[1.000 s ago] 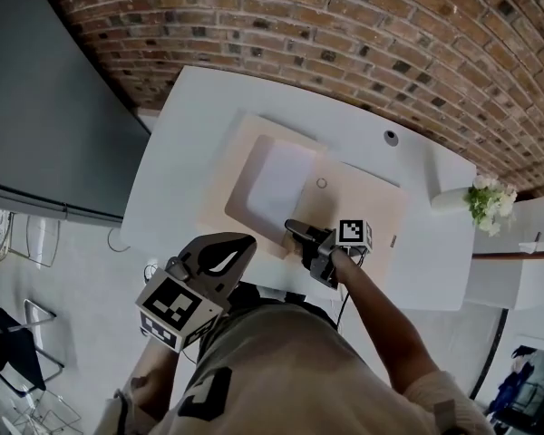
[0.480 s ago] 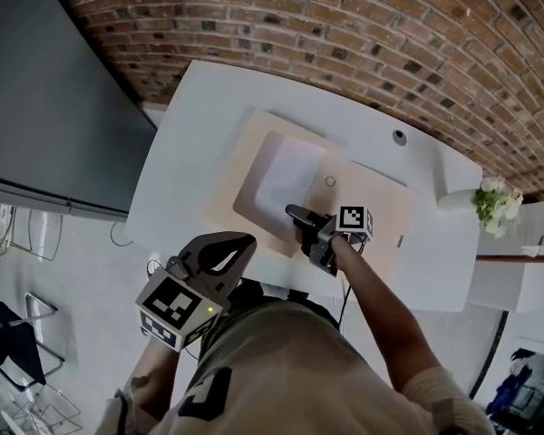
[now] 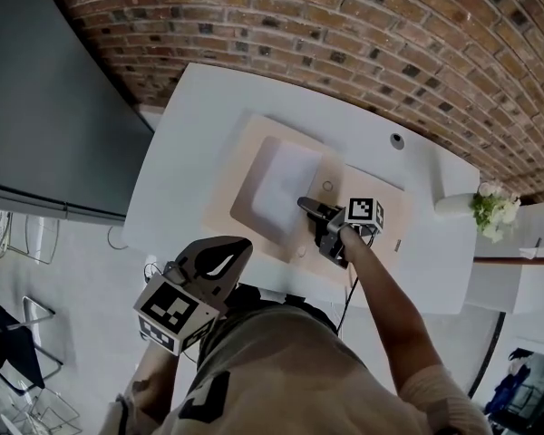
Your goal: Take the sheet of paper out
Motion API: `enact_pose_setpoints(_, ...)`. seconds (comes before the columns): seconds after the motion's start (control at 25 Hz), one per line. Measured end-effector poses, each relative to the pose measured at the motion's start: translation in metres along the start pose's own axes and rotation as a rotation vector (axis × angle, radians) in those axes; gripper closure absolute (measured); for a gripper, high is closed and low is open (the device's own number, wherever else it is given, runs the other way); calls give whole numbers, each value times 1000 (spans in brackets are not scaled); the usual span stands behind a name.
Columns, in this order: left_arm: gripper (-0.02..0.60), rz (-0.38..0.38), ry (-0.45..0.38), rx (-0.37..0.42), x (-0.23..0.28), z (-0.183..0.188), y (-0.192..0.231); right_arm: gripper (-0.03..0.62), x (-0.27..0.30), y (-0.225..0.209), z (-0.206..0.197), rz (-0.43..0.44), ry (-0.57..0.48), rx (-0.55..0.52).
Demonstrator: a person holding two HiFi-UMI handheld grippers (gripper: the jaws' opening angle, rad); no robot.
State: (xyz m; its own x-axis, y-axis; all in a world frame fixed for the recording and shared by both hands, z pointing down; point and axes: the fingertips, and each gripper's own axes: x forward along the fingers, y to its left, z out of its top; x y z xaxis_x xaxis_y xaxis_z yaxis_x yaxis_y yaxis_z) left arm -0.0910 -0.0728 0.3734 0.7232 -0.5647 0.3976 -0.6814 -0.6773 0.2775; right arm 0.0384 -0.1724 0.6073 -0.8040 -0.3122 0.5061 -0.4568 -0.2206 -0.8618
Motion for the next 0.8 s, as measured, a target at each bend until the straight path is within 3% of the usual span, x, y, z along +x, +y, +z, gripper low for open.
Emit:
enact_pose_setpoints(0.2,568,7,5,-5,2,0,4,258,22,13,8,-1,55,-17)
enact_pose_setpoints(0.6,568,29,9,-33,-4,-7,17,258,43,26,14,35,46,-24)
enact_pose_setpoints(0.8,568,25,7,-34,-5,-7,20,256,50,40,17,130,10,-37)
